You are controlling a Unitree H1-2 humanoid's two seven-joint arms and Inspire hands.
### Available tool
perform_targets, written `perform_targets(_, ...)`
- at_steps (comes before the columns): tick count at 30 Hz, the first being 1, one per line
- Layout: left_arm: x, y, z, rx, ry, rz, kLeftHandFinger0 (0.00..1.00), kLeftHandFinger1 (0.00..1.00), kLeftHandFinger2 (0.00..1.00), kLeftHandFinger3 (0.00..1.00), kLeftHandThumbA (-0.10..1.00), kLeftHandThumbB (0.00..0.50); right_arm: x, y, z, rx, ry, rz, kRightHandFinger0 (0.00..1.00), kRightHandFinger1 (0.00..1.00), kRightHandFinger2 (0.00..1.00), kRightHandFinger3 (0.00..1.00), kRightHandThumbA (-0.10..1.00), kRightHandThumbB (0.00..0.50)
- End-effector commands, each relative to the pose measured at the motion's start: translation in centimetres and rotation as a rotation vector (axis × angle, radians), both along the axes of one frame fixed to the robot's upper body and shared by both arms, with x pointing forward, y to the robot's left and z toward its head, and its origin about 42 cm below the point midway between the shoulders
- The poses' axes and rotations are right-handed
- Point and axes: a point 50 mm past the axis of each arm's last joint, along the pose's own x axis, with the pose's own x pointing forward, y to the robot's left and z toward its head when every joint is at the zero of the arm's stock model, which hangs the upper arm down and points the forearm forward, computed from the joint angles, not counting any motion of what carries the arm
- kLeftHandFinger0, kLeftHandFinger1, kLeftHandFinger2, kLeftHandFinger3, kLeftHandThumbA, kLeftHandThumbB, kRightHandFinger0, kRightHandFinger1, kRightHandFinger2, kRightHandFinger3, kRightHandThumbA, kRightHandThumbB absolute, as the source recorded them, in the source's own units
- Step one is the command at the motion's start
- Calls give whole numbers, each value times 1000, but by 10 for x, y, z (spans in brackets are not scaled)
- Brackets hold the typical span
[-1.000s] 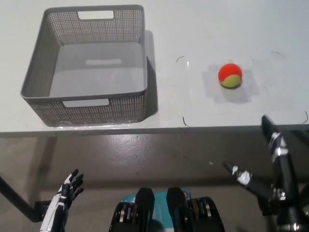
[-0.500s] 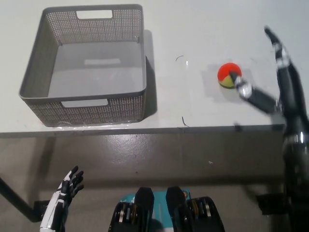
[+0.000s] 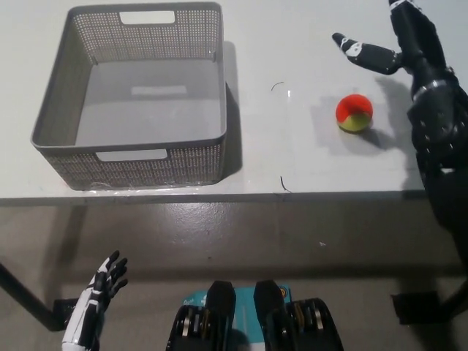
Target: Use the right hand to pick up a tennis ball and put it into a container on the left side
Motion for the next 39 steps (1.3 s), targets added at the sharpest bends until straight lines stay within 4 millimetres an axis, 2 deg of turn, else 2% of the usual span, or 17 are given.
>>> perform_targets(1, 9, -4, 10, 8, -58, -37, 1000, 1000, 1000, 1000, 1000, 244, 22, -7, 40, -42, -32, -22, 1000, 1000, 1000, 1000, 802, 448)
perform_targets(3, 11, -6, 11, 15, -58, -50, 1000, 1000, 1000, 1000, 1000, 261, 29, -12, 37, -42, 0, -35, 1000, 1000, 1000, 1000, 786, 448)
perform_targets(7, 14, -9, 11, 29, -63, -76, 1000, 1000, 1000, 1000, 1000, 244, 40, -23, 27, -74, 65, -67, 1000, 1000, 1000, 1000, 800, 452)
perform_targets(11, 14, -9, 11, 32, -62, -86, 1000, 1000, 1000, 1000, 1000, 242, 48, -26, 21, -86, 111, -78, 1000, 1000, 1000, 1000, 785, 458)
perform_targets(12, 14, -9, 11, 27, -58, -84, 1000, 1000, 1000, 1000, 1000, 261, 49, -26, 18, -92, 131, -82, 1000, 1000, 1000, 1000, 780, 448)
perform_targets(17, 14, -9, 11, 25, -60, -87, 1000, 1000, 1000, 1000, 1000, 265, 57, -29, 8, -87, 214, -91, 1000, 1000, 1000, 1000, 787, 482)
perform_targets(25, 11, -7, 9, 18, -54, -90, 1000, 1000, 1000, 1000, 1000, 227, 63, -18, -4, -77, 291, -62, 1000, 1000, 1000, 1000, 794, 496)
perform_targets(30, 10, -6, 9, 24, -53, -87, 1000, 1000, 1000, 1000, 1000, 222, 65, -3, -5, -86, 307, -36, 1000, 1000, 1000, 1000, 820, 492)
perform_targets(33, 10, -6, 8, 23, -51, -89, 1000, 1000, 1000, 1000, 1000, 223, 65, 2, -7, -90, 315, -23, 1000, 1000, 1000, 1000, 835, 475)
perform_targets(39, 11, -5, 9, 26, -50, -92, 1000, 1000, 1000, 1000, 1000, 220, 66, 10, -11, -96, 327, -6, 1000, 1000, 1000, 1000, 861, 479)
